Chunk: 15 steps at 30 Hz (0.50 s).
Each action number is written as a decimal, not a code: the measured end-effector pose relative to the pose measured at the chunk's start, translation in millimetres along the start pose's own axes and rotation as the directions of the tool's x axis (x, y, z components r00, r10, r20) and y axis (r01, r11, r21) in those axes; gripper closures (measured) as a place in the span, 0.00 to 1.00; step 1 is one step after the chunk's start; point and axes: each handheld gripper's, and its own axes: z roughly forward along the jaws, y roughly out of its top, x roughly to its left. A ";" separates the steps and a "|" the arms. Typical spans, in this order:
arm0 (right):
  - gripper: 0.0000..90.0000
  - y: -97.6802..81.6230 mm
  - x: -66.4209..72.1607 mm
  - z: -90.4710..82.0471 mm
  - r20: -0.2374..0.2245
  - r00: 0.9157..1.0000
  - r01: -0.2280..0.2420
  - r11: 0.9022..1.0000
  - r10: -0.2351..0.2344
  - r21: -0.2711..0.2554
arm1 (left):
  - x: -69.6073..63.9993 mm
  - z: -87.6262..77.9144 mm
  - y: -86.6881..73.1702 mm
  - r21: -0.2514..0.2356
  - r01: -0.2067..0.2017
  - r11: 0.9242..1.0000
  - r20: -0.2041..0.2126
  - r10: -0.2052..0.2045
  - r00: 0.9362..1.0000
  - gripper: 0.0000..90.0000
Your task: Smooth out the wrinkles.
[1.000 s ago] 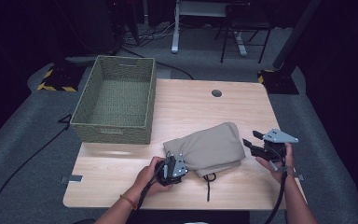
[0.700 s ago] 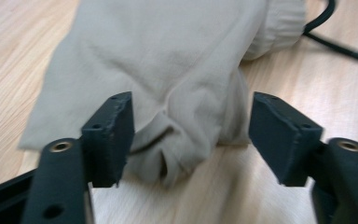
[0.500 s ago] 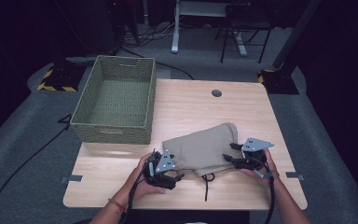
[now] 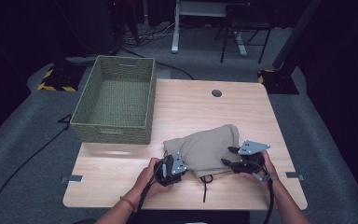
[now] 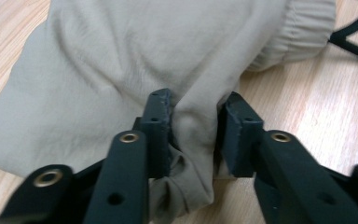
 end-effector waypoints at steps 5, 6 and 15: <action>0.40 18.9 -2.6 -6.2 0.061 0.997 -0.034 0.994 0.040 -0.103 | 0.9 0.6 -0.2 0.000 -0.014 1.000 0.022 0.014 1.000 0.83; 0.40 22.2 -2.7 -3.9 0.056 0.998 -0.035 0.993 0.042 -0.112 | 1.1 0.6 -0.1 0.003 -0.018 1.000 0.024 0.018 1.000 0.83; 0.43 9.2 -27.2 27.1 0.109 0.991 -0.074 0.997 0.073 0.002 | -0.2 -0.2 -0.9 0.003 -0.036 0.999 0.031 0.036 0.999 0.86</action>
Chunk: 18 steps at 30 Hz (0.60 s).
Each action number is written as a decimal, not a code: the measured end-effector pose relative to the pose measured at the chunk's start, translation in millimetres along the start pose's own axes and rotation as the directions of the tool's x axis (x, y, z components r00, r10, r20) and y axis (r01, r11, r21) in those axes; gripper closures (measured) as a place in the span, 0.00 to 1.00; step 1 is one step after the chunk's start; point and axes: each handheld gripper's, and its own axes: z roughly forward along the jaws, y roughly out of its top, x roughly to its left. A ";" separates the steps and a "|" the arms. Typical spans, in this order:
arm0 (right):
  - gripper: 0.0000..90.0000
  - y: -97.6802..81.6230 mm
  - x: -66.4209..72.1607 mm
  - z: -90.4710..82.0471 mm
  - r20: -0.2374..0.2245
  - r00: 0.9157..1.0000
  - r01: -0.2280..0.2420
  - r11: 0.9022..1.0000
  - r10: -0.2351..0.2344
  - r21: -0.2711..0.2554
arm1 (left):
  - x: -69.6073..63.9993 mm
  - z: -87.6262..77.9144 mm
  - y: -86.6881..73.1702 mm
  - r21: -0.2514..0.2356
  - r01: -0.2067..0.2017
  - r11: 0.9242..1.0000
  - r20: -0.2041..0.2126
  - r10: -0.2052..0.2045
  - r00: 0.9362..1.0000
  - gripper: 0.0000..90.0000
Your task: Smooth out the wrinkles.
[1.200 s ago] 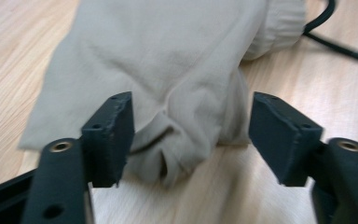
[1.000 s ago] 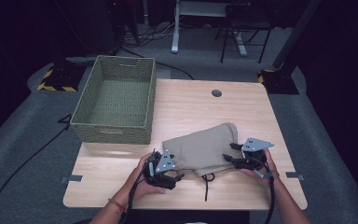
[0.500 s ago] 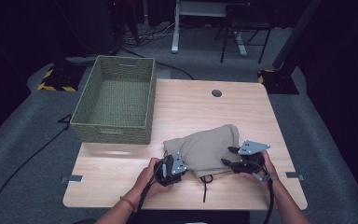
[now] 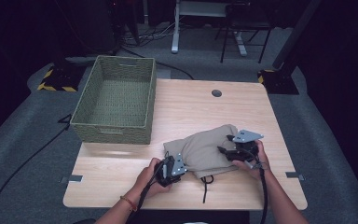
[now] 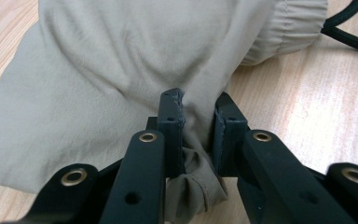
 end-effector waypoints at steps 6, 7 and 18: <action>0.40 -18.9 -37.6 -16.6 0.055 0.986 -0.159 0.987 0.158 0.009 | -4.1 0.4 1.4 -0.009 -0.017 1.000 0.031 0.017 0.999 0.86; 0.41 -18.8 -38.1 -19.6 0.078 0.986 -0.150 0.989 0.149 0.010 | -5.6 0.4 2.4 -0.006 -0.029 1.000 0.033 0.029 0.999 0.86; 0.40 10.1 5.3 -38.8 0.005 1.000 0.017 0.994 -0.017 -0.105 | -12.3 -0.6 3.1 -0.013 -0.047 0.999 0.074 0.048 0.996 0.86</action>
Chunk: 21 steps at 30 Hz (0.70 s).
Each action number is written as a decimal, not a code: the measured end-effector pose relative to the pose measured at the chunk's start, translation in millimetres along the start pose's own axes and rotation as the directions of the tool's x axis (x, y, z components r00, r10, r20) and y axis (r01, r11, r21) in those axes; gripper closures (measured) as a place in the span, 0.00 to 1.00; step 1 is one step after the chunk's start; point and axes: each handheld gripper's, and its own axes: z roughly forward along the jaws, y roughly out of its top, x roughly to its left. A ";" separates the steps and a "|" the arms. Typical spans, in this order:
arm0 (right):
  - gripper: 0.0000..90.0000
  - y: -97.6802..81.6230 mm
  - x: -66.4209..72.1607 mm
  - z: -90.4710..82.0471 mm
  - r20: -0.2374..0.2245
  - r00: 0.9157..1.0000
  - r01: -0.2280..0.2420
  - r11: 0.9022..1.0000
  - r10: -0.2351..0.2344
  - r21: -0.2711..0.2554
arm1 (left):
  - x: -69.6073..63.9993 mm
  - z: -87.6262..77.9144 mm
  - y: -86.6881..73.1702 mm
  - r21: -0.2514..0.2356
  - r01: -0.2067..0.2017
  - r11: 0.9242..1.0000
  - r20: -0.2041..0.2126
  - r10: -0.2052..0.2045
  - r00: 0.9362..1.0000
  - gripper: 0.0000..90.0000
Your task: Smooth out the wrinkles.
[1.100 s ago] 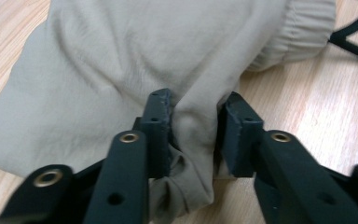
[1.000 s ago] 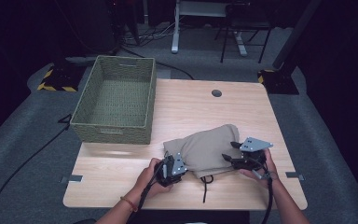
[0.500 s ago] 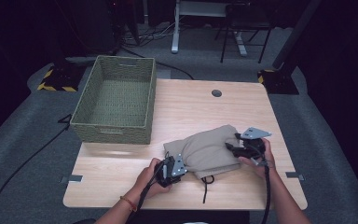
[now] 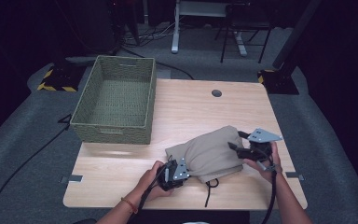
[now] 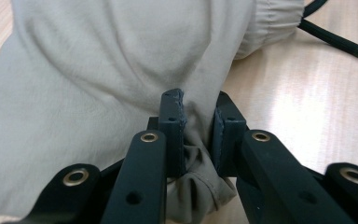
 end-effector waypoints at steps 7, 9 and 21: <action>0.39 -8.4 22.5 27.5 -0.106 0.992 0.085 0.986 -0.071 0.142 | -0.4 -0.4 -0.4 -0.003 -0.006 1.000 0.008 0.006 1.000 0.86; 0.39 -14.6 10.6 26.3 -0.071 0.997 0.049 0.987 -0.038 0.152 | -0.7 -0.8 0.0 0.005 -0.007 1.000 0.007 0.007 1.000 0.86; 0.37 -12.2 -14.6 -4.4 0.057 0.996 -0.067 0.997 0.065 0.035 | -0.7 0.2 0.2 0.002 0.000 1.000 0.007 0.000 1.000 0.86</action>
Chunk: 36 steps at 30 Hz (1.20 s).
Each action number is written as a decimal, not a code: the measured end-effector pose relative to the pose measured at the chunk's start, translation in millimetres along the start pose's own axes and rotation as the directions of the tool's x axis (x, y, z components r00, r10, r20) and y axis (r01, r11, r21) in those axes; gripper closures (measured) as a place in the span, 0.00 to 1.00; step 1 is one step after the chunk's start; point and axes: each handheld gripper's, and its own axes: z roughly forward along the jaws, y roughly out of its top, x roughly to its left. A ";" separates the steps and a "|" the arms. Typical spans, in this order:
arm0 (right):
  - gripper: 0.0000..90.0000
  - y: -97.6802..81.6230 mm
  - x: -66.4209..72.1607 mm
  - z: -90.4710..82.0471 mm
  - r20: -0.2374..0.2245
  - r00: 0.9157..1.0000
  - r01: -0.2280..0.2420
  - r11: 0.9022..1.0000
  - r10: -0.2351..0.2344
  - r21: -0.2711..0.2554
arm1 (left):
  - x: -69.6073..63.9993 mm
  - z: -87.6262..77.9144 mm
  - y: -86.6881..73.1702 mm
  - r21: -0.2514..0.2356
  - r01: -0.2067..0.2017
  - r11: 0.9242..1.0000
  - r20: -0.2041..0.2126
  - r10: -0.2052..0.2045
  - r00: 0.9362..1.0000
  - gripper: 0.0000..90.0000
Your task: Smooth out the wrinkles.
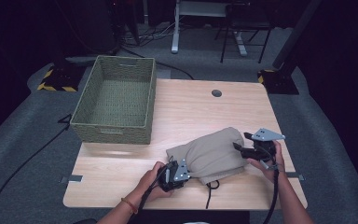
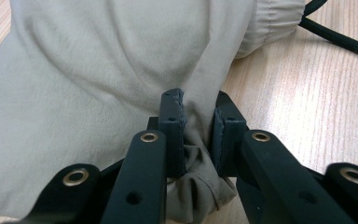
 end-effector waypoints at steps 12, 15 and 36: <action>0.31 -18.5 -7.8 23.6 -0.019 1.000 0.009 0.992 -0.007 0.126 | 0.2 0.2 -0.8 -0.012 0.000 1.000 0.009 0.000 1.000 0.86; 0.35 -23.1 -30.8 15.5 0.057 0.991 -0.126 0.983 0.120 0.133 | -1.1 1.2 0.7 -0.009 -0.005 1.000 0.006 0.005 1.000 0.86; 0.36 -5.6 8.1 32.5 -0.035 0.998 0.066 0.985 -0.061 0.160 | 0.8 1.7 -1.2 -0.013 0.005 1.000 0.021 -0.005 1.000 0.86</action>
